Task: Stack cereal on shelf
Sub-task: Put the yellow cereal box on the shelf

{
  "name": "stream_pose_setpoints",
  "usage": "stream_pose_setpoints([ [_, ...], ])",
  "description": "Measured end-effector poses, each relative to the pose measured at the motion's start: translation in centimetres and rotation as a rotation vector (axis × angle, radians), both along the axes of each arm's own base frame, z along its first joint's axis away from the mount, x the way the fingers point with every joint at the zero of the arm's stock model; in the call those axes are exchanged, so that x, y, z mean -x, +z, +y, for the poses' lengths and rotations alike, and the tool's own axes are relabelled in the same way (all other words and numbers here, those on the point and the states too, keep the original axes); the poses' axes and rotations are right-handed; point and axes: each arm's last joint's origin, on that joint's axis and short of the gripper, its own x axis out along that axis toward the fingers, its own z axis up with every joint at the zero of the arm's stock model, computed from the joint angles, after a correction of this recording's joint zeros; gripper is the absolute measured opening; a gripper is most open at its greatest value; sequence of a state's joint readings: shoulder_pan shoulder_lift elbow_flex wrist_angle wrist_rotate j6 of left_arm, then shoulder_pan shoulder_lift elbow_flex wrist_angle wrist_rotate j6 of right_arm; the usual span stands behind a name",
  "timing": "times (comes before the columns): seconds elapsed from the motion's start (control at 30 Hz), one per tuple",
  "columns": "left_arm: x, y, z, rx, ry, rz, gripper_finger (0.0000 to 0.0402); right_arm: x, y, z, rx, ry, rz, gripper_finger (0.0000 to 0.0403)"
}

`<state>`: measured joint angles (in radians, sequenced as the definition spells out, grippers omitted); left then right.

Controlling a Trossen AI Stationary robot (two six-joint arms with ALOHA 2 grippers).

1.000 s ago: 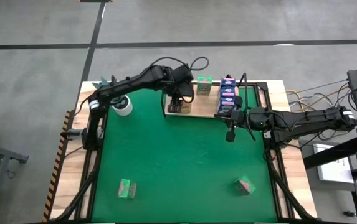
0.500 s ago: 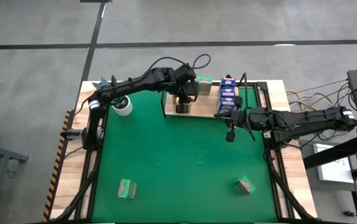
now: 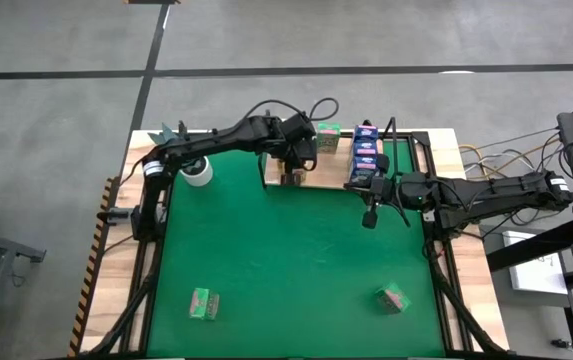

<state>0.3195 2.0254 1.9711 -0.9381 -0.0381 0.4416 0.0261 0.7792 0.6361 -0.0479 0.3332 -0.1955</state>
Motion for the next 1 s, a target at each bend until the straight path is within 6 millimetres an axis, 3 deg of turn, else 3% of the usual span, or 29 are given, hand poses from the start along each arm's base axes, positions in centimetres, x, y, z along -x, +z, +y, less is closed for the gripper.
stream_pose_setpoints([
  [1.0,1.1,-0.4,0.1,-0.009,0.134,0.109,0.0000,0.0,0.0,0.0,-0.001,-0.001,0.000,0.0009],
])
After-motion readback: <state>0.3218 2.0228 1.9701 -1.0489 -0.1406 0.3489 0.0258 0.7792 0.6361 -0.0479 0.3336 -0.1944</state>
